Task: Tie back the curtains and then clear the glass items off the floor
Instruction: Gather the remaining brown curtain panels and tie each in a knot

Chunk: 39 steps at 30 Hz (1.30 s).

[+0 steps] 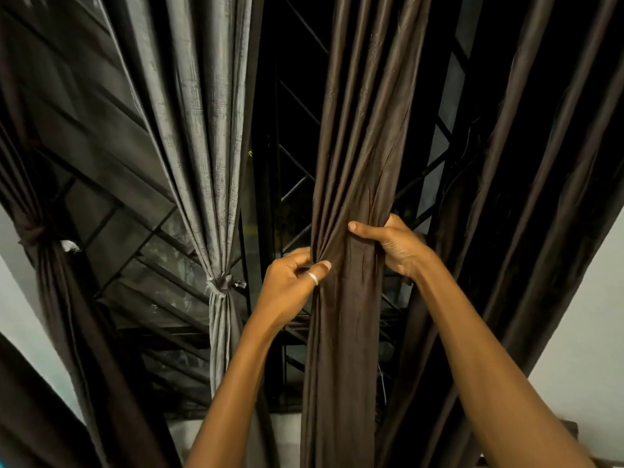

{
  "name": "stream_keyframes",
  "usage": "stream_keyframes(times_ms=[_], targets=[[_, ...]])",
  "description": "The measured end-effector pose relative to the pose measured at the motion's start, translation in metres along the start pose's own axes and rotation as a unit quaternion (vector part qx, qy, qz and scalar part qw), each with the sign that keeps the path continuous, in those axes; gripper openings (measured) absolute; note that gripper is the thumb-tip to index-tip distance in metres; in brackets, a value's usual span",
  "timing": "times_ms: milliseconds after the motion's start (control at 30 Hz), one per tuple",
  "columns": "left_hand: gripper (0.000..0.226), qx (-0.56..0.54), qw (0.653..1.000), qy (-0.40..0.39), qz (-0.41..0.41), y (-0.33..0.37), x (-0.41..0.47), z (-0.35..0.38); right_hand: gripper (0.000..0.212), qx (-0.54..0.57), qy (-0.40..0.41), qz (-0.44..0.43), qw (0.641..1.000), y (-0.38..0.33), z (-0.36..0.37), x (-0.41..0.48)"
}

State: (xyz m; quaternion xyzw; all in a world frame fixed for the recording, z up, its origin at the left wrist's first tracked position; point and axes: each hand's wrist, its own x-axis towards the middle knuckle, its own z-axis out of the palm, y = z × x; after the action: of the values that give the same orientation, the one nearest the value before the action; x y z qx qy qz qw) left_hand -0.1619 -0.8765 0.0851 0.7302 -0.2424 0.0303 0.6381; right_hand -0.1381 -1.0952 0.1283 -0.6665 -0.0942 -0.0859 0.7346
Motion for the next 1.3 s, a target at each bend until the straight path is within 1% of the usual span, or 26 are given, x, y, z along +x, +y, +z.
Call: stream_keyframes(times_ms=[33,67,100,133,167,233,300,333,367,433,500,533,567,600,667,700,733,800,833,867,933,1000,1067,1133,1200,1300], targets=[[0.021,0.003,1.0,0.002,-0.013,0.007,0.002,0.003,0.039,-0.006,0.009,-0.005,1.0,0.0,0.002,-0.001],[0.042,0.022,0.999,0.016,-0.017,0.013,0.004,0.006,0.038,-0.019,0.018,-0.009,1.0,0.002,0.004,-0.001],[0.06,0.056,0.997,0.046,-0.011,0.018,0.007,0.009,0.038,-0.035,0.026,-0.014,0.999,0.002,0.006,-0.002],[0.072,0.104,0.991,0.084,0.008,0.023,0.01,0.013,0.038,-0.054,0.036,-0.022,0.998,0.003,0.008,-0.003],[0.079,0.145,0.982,0.114,0.028,0.027,0.012,0.017,0.036,-0.071,0.049,-0.033,0.996,0.004,0.011,-0.004],[0.075,0.21,0.963,0.158,0.059,0.031,0.016,0.025,0.026,-0.098,0.079,-0.056,0.99,0.004,0.016,-0.005],[0.059,0.251,0.946,0.182,0.096,0.035,0.015,0.031,0.017,-0.14,0.117,-0.081,0.98,0.003,0.02,-0.007],[0.052,0.262,0.94,0.186,0.114,0.034,0.014,0.033,0.015,-0.18,0.15,-0.094,0.968,0.004,0.021,-0.008],[0.045,0.269,0.936,0.187,0.128,0.032,0.013,0.035,0.012,-0.231,0.191,-0.102,0.948,0.006,0.021,-0.008],[0.036,0.276,0.931,0.191,0.147,0.026,0.011,0.039,0.009,-0.335,0.263,-0.117,0.897,0.009,0.021,-0.01],[0.031,0.271,0.929,0.195,0.159,0.018,0.011,0.043,0.021,-0.412,0.3,-0.128,0.851,0.017,0.023,-0.013],[0.033,0.263,0.93,0.198,0.162,0.016,0.011,0.045,0.024,-0.437,0.304,-0.132,0.836,0.02,0.025,-0.016],[0.04,0.25,0.935,0.196,0.16,0.014,0.011,0.047,0.026,-0.451,0.305,-0.135,0.828,0.022,0.027,-0.018],[0.052,0.222,0.944,0.19,0.151,0.012,0.013,0.048,0.026,-0.46,0.303,-0.138,0.823,0.024,0.03,-0.02],[0.081,0.147,0.968,0.156,0.126,0.014,0.017,0.047,0.026,-0.468,0.304,-0.14,0.818,0.024,0.031,-0.023],[0.095,0.134,0.975,0.13,0.119,0.014,0.02,0.045,0.025,-0.472,0.307,-0.14,0.814,0.024,0.031,-0.024],[0.11,0.156,0.976,0.102,0.115,0.014,0.022,0.044,0.023,-0.474,0.307,-0.141,0.813,0.023,0.03,-0.025],[0.134,0.242,0.963,0.048,0.112,0.012,0.028,0.04,0.02,-0.465,0.296,-0.147,0.821,0.021,0.028,-0.027],[0.142,0.267,0.958,0.025,0.106,0.012,0.03,0.039,0.02,-0.461,0.291,-0.148,0.825,0.02,0.027,-0.028],[0.147,0.268,0.958,0.011,0.099,0.011,0.031,0.038,0.021,-0.459,0.289,-0.149,0.827,0.019,0.027,-0.029],[0.151,0.243,0.966,0.012,0.089,0.011,0.032,0.039,0.022,-0.461,0.291,-0.149,0.825,0.018,0.028,-0.03],[0.147,0.219,0.971,0.029,0.089,0.01,0.03,0.043,0.023,-0.466,0.298,-0.147,0.82,0.018,0.03,-0.03],[0.132,0.194,0.975,0.058,0.095,0.011,0.026,0.047,0.025,-0.47,0.303,-0.145,0.816,0.017,0.032,-0.03],[0.11,0.172,0.975,0.1,0.098,0.011,0.024,0.048,0.027,-0.471,0.303,-0.14,0.816,0.016,0.034,-0.03],[0.083,0.172,0.97,0.139,0.104,0.011,0.025,0.046,0.029,-0.473,0.309,-0.137,0.813,0.015,0.036,-0.031],[0.04,0.193,0.952,0.18,0.156,0.008,0.025,0.044,0.033,-0.482,0.331,-0.133,0.8,0.013,0.039,-0.035]])
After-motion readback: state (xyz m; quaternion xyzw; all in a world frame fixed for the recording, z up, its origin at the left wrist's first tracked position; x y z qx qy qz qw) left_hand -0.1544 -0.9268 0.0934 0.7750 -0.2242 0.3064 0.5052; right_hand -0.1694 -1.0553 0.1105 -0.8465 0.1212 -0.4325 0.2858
